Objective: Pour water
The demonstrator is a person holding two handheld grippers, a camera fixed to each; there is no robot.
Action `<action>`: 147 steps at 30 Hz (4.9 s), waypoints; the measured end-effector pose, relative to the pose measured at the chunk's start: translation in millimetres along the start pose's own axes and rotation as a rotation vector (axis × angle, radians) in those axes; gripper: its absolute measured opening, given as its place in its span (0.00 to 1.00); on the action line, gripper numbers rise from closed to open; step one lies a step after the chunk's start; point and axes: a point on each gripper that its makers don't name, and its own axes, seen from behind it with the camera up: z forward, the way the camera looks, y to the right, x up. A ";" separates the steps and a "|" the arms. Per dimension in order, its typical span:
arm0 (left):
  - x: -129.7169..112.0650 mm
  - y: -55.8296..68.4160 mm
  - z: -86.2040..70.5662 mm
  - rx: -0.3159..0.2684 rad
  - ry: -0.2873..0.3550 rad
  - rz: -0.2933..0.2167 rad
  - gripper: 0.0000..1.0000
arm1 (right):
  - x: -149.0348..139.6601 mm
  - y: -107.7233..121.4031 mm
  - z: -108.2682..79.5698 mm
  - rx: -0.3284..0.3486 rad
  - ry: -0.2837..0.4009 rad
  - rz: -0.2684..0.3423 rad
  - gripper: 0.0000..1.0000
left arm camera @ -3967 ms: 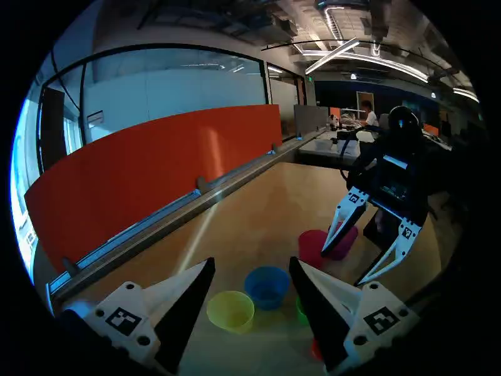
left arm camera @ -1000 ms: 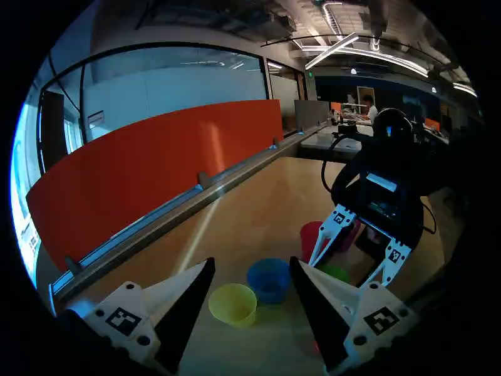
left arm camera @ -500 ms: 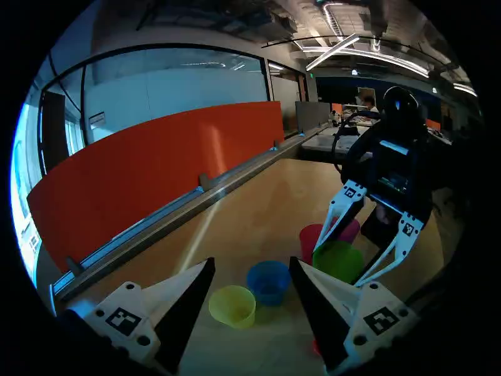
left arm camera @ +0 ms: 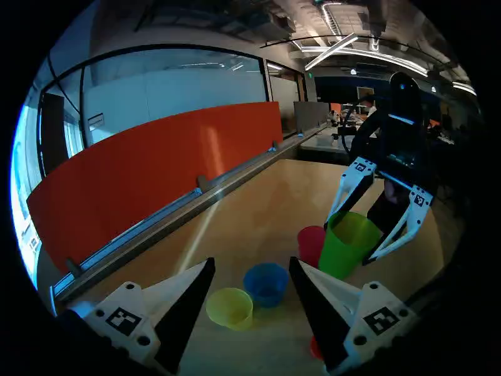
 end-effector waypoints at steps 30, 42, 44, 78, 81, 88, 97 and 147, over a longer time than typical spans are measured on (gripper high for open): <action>7.3 5.4 5.9 -0.006 0.006 0.003 0.88 | 20.8 11.8 -35.2 -0.046 0.125 0.003 0.93; 5.3 10.2 10.7 -0.023 -0.008 0.014 0.88 | 25.7 13.0 -46.3 -0.056 0.164 0.026 0.92; 4.3 10.6 11.9 -0.026 -0.012 0.014 0.88 | 25.6 13.4 -49.0 -0.059 0.169 0.029 0.92; -44.6 23.0 42.3 -0.125 -0.200 0.043 0.88 | 8.1 8.4 -83.1 -0.070 0.175 0.051 0.92; -49.5 22.5 46.1 -0.132 -0.219 0.044 0.88 | 6.5 8.9 -84.4 -0.069 0.179 0.057 0.92; -57.9 23.3 53.0 -0.149 -0.254 0.058 0.88 | 2.7 9.5 -87.0 -0.065 0.187 0.068 0.92; -68.2 24.9 63.4 -0.171 -0.296 0.067 0.88 | 0.6 5.9 -89.7 -0.060 0.189 0.069 0.92; -93.3 25.7 97.4 -0.188 -0.448 0.043 0.88 | -11.2 6.9 -93.7 -0.054 0.179 0.072 0.92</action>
